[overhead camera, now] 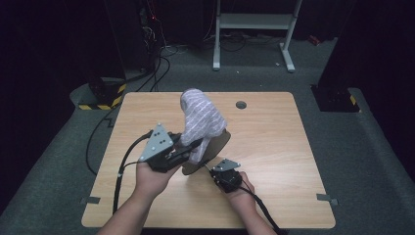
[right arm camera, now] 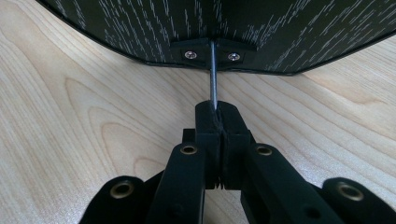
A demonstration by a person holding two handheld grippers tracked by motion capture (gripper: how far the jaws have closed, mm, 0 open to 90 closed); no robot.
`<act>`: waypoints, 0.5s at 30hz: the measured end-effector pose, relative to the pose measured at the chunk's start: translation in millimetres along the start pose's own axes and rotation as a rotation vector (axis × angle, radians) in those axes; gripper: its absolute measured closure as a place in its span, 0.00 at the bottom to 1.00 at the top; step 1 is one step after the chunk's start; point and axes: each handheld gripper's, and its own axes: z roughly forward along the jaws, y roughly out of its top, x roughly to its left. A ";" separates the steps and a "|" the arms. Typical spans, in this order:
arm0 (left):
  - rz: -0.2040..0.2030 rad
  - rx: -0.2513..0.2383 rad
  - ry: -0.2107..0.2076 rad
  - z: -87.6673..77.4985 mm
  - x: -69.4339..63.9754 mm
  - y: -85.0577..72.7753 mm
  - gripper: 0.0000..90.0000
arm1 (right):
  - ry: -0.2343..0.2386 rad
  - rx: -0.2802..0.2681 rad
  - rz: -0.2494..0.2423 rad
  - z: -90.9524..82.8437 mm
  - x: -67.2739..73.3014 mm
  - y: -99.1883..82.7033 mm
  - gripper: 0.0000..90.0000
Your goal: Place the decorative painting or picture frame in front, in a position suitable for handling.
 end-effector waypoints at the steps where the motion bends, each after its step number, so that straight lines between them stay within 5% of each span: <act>1: 0.005 0.015 -0.002 5.6 -0.7 1.2 0.76 | 0.000 0.000 0.000 0.0 0.0 0.0 0.98; 6: 0.044 0.077 0.003 26.3 -6.9 -1.3 0.76 | 0.001 0.002 0.000 -0.3 0.3 0.0 0.98; 15: 0.067 0.056 0.024 11.0 -4.4 -16.1 0.77 | 0.004 0.001 -0.002 -0.1 0.1 -0.2 0.98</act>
